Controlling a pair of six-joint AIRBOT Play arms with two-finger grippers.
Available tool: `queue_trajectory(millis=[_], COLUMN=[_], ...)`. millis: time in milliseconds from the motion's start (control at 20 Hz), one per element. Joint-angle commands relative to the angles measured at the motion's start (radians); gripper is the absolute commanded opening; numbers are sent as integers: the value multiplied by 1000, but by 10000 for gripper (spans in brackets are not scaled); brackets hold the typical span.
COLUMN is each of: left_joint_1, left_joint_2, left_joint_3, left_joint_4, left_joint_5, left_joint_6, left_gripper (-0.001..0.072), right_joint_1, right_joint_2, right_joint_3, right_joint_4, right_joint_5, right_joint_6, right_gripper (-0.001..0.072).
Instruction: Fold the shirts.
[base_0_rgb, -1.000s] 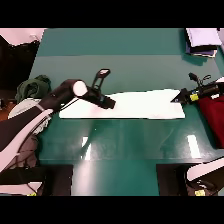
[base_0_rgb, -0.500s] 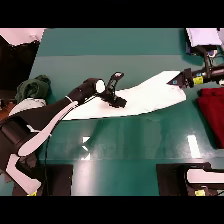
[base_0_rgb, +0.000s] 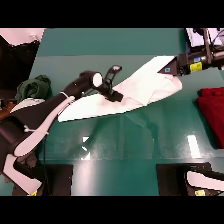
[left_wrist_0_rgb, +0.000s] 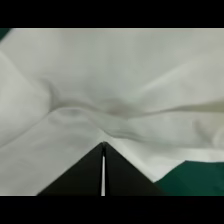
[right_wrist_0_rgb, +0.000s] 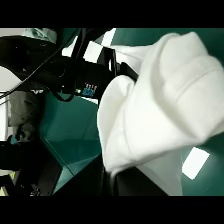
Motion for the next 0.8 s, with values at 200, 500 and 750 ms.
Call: queue_trajectory(millis=[200, 500, 750], left_joint_1=[211, 439, 492], left_joint_2=[254, 457, 512], left_joint_3=[18, 18, 17], left_joint_4=[229, 338, 356], left_joint_5=[-246, -337, -350], left_joint_6=[34, 59, 78], left_gripper=[28, 28, 28], right_joint_1=[278, 564, 682], right_joint_2=[-133, -375, -492], right_joint_3=[293, 540, 474], right_joint_4=[-115, -298, -294], right_joint_5=[-99, -175, -399], right_joint_6=[201, 305, 303], right_gripper=[16, 16, 16])
